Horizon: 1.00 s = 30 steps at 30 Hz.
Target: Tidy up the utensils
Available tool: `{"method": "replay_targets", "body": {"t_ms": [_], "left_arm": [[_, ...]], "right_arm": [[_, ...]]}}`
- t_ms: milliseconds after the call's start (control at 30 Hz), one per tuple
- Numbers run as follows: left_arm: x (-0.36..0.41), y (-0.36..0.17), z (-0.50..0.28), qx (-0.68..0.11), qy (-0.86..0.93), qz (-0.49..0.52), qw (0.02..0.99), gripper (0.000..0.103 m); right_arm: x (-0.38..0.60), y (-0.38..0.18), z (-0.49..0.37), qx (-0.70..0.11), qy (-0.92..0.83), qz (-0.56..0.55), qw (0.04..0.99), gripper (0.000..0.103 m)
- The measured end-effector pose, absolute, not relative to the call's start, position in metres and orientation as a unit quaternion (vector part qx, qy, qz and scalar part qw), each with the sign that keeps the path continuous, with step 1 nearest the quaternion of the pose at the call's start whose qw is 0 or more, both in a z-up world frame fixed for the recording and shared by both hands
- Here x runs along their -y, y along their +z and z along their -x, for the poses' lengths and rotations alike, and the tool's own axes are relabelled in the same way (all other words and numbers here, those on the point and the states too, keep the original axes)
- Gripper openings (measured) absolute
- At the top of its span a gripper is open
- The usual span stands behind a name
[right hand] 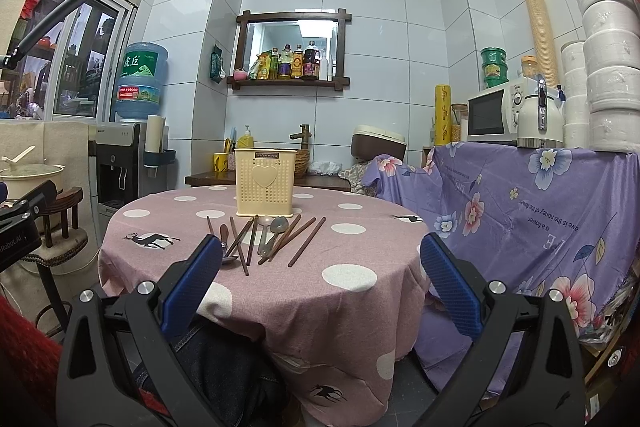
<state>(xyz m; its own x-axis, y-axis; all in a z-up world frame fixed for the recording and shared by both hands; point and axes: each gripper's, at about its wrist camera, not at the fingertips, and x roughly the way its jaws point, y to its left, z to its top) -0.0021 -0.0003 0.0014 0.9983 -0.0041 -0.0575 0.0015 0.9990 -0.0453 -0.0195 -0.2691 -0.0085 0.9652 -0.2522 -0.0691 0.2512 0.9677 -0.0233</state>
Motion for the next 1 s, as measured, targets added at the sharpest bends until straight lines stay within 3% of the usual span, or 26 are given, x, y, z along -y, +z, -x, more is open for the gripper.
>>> {"method": "replay_targets", "body": {"t_ms": [1000], "left_arm": [[0.0035, -0.0026, -0.0009, -0.032, -0.004, 0.020, 0.999, 0.098]], "right_arm": [[0.2703, -0.0095, 0.0189, -0.037, -0.127, 0.006, 0.991, 0.098]]}}
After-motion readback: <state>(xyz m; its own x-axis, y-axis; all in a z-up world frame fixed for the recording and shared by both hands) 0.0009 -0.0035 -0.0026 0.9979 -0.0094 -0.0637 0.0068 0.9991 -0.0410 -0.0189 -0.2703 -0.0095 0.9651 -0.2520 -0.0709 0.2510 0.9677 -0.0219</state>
